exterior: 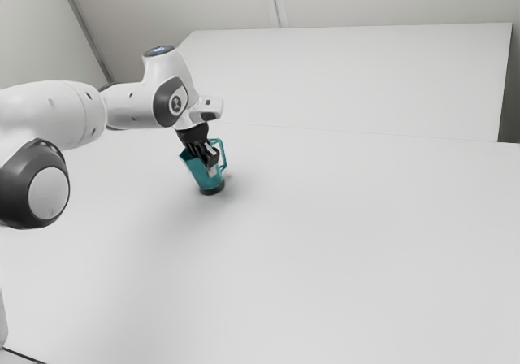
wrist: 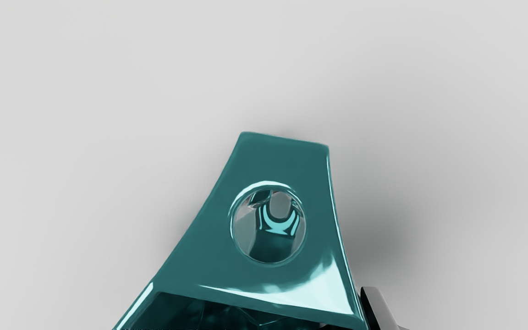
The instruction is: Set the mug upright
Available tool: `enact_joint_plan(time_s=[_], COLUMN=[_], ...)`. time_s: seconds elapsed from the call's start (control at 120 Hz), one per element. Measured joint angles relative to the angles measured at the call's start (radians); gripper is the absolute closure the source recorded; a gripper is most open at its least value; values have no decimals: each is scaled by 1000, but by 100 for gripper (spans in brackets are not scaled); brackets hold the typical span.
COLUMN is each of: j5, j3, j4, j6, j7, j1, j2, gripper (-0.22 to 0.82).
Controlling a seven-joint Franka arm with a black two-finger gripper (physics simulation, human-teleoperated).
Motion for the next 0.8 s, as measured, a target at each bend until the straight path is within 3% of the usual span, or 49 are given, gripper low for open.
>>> enact_joint_plan(time_s=[0.108,0.283,0.425,0.583,0.8], j5=[0,-11,-15,-13,26], j3=[0,0,0,0,-3], j4=[1,2,5,5,7], j6=[3,2,-8,-110,-278], j7=[-3,2,4,-37,-122], j1=[0,-3,-7,-27,-44], j2=[8,9,-57,-202,-354], gripper=[77,39,20,9,3])
